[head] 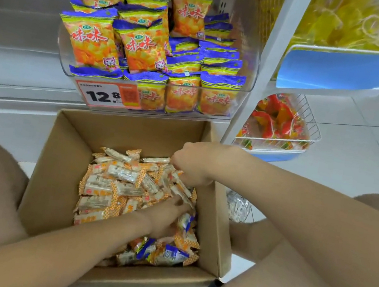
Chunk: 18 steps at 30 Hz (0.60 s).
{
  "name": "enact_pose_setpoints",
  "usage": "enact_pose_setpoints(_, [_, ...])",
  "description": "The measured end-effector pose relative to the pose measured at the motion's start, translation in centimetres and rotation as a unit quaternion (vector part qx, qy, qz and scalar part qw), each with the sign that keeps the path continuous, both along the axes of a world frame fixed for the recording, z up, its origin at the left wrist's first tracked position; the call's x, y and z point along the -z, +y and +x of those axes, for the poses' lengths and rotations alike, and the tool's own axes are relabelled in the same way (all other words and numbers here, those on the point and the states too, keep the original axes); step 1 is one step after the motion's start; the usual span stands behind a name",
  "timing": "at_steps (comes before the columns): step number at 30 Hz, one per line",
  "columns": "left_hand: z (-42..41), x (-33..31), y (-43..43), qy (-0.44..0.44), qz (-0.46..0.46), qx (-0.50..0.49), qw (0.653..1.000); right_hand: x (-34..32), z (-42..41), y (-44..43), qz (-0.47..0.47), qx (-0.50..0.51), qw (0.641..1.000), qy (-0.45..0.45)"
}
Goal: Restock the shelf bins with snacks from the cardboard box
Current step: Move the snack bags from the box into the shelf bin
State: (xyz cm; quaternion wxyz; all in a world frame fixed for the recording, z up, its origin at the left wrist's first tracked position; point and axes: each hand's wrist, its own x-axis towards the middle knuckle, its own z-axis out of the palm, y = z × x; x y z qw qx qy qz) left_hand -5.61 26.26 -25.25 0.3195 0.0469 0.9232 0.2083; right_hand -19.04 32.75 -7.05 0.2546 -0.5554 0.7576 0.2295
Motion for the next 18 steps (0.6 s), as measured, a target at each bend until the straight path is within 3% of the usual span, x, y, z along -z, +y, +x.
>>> enact_pose_setpoints(7, [-2.3,-9.0,-4.1,0.008,0.128,-0.253,0.959,-3.7,-1.7,0.3,-0.044,0.022,0.999,-0.014])
enact_pose_setpoints(12, [-2.3,-18.3,-6.9,0.104,0.098,-0.282,0.949,-6.8,-2.1,0.7,-0.080,0.057,0.987,-0.128])
enact_pose_setpoints(16, [-1.6,-23.9,-8.4,0.155,0.273,-0.378,0.871,-8.0,-2.5,0.5,-0.210,0.118,0.949,-0.203])
enact_pose_setpoints(18, [-1.6,-25.9,-9.0,0.199,0.279,-0.390,0.855,-8.8,-2.6,0.3,-0.281,0.177,0.913,-0.236])
